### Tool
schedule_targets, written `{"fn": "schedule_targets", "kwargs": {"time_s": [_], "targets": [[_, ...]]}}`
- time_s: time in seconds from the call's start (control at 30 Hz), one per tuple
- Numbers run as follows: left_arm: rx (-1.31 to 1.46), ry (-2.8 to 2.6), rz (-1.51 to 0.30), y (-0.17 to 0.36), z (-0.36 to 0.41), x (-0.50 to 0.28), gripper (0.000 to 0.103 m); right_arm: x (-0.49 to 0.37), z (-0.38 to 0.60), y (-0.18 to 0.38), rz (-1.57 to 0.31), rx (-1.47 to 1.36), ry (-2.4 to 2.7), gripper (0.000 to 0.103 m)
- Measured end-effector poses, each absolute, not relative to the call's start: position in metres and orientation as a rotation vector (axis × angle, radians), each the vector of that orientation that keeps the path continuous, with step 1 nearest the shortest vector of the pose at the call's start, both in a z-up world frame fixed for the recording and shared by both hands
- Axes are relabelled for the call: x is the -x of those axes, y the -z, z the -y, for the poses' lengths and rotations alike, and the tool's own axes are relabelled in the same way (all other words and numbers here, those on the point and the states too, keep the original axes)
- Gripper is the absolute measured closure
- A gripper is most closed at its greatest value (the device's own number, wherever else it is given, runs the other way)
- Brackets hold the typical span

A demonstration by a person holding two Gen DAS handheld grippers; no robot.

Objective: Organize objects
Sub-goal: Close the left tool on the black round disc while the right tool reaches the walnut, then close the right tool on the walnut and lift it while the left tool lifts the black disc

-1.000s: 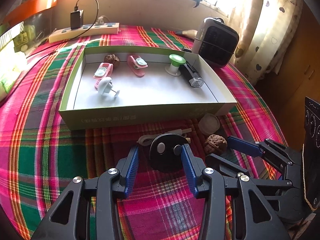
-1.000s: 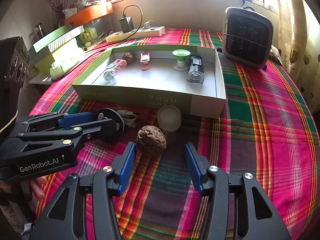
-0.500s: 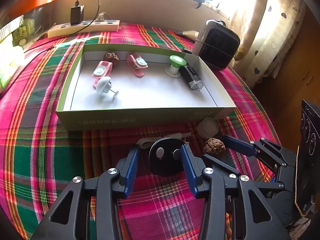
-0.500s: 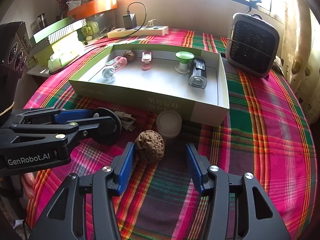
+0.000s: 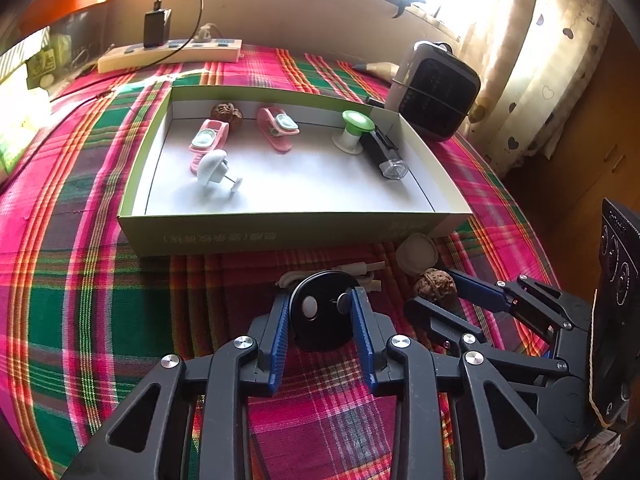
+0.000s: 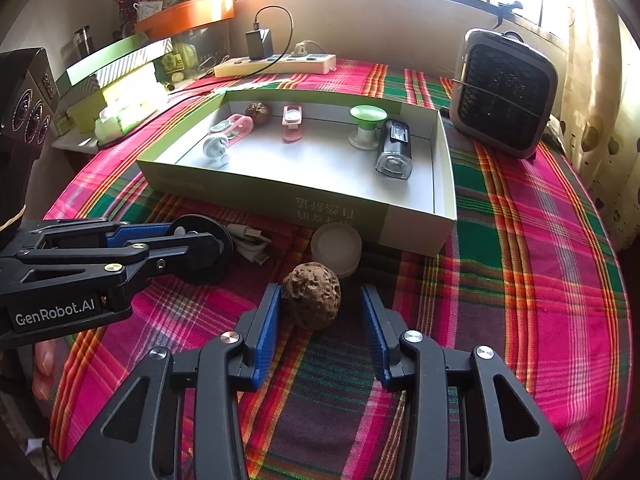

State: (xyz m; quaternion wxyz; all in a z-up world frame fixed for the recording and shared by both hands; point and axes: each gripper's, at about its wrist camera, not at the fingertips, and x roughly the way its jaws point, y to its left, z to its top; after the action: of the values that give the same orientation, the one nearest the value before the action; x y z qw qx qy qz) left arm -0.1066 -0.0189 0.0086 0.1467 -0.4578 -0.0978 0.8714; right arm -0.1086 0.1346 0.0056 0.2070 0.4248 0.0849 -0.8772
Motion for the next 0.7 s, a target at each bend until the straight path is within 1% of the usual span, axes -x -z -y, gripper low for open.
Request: {"fn": "schedule_targets", "kwargs": {"time_s": [0.03,0.1,0.7], "targets": [[1.318,-2.508,0.281,-0.0087,0.0188,0.1066,0.075,0.1083,-0.1345,-0.0058,-0.234,-1.182,2.441,0.069],[1.318,-2.509,0.279,-0.0086,0.0186,0.1065,0.075,0.1079,-0.1339,-0.006,-0.234,-1.181,2.441,0.072],[1.311,-2.53,0.264,-0.0094,0.0217,0.104,0.076,0.1065,-0.134,-0.0066,-0.223,-1.174,2.441,0.073]]}}
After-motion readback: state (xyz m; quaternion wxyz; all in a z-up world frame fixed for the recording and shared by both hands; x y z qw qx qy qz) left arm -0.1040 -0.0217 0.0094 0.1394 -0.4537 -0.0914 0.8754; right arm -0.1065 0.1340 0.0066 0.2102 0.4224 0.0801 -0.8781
